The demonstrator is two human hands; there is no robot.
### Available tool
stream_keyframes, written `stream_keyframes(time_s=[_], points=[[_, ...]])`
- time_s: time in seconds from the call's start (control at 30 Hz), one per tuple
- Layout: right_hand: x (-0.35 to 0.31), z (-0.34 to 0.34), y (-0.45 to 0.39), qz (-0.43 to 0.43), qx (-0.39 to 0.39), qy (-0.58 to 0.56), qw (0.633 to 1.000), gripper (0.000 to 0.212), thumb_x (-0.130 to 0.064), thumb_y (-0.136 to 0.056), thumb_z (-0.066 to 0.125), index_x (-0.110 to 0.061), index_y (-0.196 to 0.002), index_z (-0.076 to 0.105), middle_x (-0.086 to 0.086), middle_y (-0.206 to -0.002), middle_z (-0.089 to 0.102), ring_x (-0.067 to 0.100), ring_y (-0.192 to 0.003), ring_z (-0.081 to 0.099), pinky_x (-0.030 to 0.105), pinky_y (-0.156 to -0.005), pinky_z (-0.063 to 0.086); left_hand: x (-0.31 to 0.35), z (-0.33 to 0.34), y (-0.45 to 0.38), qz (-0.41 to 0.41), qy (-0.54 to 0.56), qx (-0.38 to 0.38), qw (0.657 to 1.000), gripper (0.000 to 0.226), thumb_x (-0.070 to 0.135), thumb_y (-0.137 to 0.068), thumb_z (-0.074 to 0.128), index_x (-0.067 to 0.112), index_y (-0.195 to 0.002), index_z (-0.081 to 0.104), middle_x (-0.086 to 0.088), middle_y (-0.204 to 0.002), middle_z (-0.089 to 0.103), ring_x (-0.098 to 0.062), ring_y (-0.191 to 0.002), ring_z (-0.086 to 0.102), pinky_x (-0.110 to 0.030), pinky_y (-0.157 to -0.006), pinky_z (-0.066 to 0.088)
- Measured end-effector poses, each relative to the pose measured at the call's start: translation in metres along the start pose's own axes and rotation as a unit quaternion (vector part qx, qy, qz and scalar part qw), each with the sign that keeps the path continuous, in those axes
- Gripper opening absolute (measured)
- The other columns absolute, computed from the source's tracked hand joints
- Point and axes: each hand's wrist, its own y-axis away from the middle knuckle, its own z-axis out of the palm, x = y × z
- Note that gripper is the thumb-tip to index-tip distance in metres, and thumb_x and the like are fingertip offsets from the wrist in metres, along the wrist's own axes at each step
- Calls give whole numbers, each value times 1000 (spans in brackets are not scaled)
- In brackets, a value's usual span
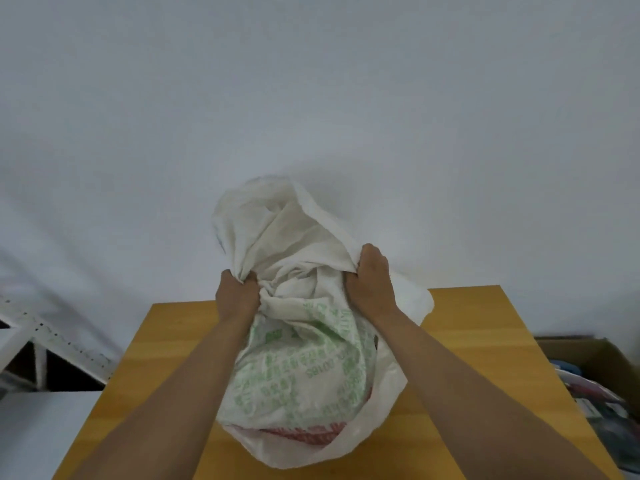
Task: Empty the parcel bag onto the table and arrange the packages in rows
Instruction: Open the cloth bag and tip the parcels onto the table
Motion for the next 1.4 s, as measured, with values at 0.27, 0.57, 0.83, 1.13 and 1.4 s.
stream_keyframes(time_s=[0.27,0.57,0.83,1.13,1.4], points=[[-18,17,-8,32,-32,9,999,19,-17,-95,45,-8,-111,47,7,-109,51,25,-99,51,42,-86,43,-5,-17,-18,38,18,-10,999,22,24,-96,52,7,-110,52,-8,-101,58,-26,-91,55,-37,-78,45],[-59,63,-3,59,-35,9,998,13,-18,-95,47,-14,-90,37,3,-87,51,24,-80,52,31,-63,35,-43,-52,-69,-5,24,-68,997,30,34,-92,53,5,-99,61,-12,-92,64,-27,-81,60,-31,-61,41],[-96,93,11,81,-5,123,989,15,-28,-96,45,-16,-91,37,-2,-88,47,28,-89,56,47,-89,44,-55,-83,-87,8,41,-76,996,30,33,-93,52,8,-108,58,-10,-97,62,-30,-89,59,-35,-71,45],[-100,80,22,2,59,127,990,16,-17,-92,51,-14,-87,37,6,-83,50,30,-81,55,37,-62,40,-49,-79,-75,39,115,-97,988,30,30,-94,55,14,-118,61,-7,-107,67,-27,-98,62,-42,-85,51],[-102,64,28,0,45,140,989,19,-19,-92,52,-13,-104,38,3,-85,57,29,-78,61,36,-61,43,-33,-76,-72,66,125,-102,985,28,31,-91,52,16,-111,63,-6,-101,68,-25,-92,63,-36,-78,51]])
